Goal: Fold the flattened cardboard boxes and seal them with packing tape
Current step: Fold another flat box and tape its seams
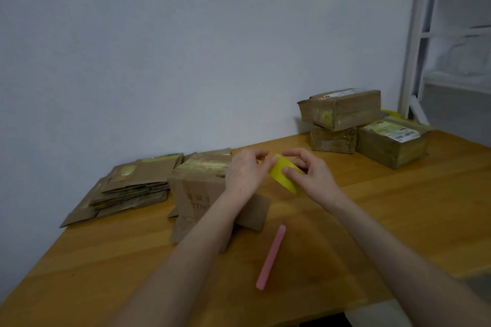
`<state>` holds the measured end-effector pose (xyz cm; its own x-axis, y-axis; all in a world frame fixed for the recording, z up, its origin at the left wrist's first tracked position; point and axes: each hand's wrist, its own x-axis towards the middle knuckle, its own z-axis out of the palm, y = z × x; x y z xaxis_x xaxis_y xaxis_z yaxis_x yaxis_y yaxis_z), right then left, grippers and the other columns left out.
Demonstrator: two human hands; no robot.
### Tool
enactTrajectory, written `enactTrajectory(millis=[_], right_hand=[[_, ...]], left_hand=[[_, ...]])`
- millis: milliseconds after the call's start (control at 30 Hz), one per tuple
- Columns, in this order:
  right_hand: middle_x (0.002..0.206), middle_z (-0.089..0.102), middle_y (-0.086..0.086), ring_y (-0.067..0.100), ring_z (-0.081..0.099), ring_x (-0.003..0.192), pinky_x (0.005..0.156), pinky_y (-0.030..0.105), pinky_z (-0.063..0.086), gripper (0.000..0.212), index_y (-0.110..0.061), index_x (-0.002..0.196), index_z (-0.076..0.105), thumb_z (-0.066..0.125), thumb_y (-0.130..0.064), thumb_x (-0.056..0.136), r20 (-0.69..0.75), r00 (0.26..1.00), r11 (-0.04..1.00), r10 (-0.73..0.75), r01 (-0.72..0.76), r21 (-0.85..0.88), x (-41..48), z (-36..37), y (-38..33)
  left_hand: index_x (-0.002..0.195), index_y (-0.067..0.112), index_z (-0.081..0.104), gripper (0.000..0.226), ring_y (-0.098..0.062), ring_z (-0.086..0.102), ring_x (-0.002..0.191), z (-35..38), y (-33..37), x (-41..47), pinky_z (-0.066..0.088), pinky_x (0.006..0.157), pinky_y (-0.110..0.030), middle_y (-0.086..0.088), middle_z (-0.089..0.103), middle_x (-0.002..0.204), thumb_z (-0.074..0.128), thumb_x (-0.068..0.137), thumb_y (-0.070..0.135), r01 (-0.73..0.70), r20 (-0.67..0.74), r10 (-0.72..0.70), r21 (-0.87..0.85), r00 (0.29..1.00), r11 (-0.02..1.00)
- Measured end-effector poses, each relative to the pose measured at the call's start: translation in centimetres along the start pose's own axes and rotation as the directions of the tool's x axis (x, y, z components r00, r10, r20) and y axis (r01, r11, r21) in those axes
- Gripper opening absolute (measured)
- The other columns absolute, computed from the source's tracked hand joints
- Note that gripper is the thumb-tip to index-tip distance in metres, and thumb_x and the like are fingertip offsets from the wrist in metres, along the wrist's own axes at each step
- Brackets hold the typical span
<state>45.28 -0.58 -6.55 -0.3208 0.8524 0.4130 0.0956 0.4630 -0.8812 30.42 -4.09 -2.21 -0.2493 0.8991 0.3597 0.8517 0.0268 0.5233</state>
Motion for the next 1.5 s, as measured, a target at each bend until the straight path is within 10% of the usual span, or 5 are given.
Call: enactTrajectory(millis=[533,700,900,1133,1500], right_hand=[[0.118,0.066,0.001,0.022,0.059,0.112,0.089,0.036,0.049,0.032,-0.023,0.119,0.061,0.063,-0.024,0.087,-0.19,0.978,0.883,0.086,-0.163,-0.439,0.1,-5.2,2.3],[0.121,0.063,0.001,0.025,0.058,0.109,0.082,0.035,0.048,0.033,-0.024,0.128,0.051,0.052,-0.029,0.096,-0.241,0.954,0.601,0.18,-0.3,-0.74,-0.9,-7.9,2.9],[0.123,0.058,0.005,0.026,0.051,0.115,0.092,0.039,0.042,0.029,-0.025,0.125,0.055,0.049,-0.027,0.096,-0.192,0.913,0.339,0.36,-0.32,-0.885,-2.4,-7.4,3.4],[0.149,0.038,0.004,0.023,0.036,0.136,0.11,0.037,0.033,0.049,-0.016,0.145,0.037,0.043,-0.035,0.1,0.037,0.995,0.836,0.088,-0.054,-0.546,1.6,4.8,-5.6],[0.158,-0.016,0.015,0.031,-0.005,0.147,0.117,0.041,0.01,0.078,0.001,0.149,-0.007,0.037,-0.041,0.101,0.067,0.905,0.816,0.421,-0.345,-0.463,4.1,16.9,-4.1]], left_hand=[[0.094,0.016,0.076,0.014,-0.022,0.065,0.092,6.7,4.4,1.1,0.051,0.083,-0.034,-0.005,0.073,0.092,0.068,0.086,0.025,-0.029,-0.016,0.028,-0.099,0.999,0.995],[0.134,0.021,0.054,0.038,-0.021,0.061,0.107,6.7,5.0,0.8,0.051,0.086,-0.034,-0.002,0.068,0.113,0.053,0.096,0.024,-0.065,0.013,0.064,0.104,0.998,0.992],[0.127,0.025,0.059,0.031,-0.015,0.062,0.105,4.0,4.2,-0.7,0.054,0.081,-0.03,0.003,0.066,0.117,0.047,0.099,0.026,-0.169,0.016,0.168,0.156,0.986,0.973],[0.131,0.013,0.055,0.036,-0.024,0.054,0.119,-5.8,-5.7,2.7,0.045,0.097,-0.038,-0.007,0.059,0.131,0.039,0.1,0.019,0.012,-0.19,0.03,0.215,0.981,0.977],[0.111,0.006,0.06,0.058,-0.032,0.058,0.105,-6.3,-14.9,2.9,0.045,0.083,-0.035,-0.016,0.063,0.117,0.032,0.097,0.055,0.257,0.086,-0.316,0.402,0.945,0.879]])
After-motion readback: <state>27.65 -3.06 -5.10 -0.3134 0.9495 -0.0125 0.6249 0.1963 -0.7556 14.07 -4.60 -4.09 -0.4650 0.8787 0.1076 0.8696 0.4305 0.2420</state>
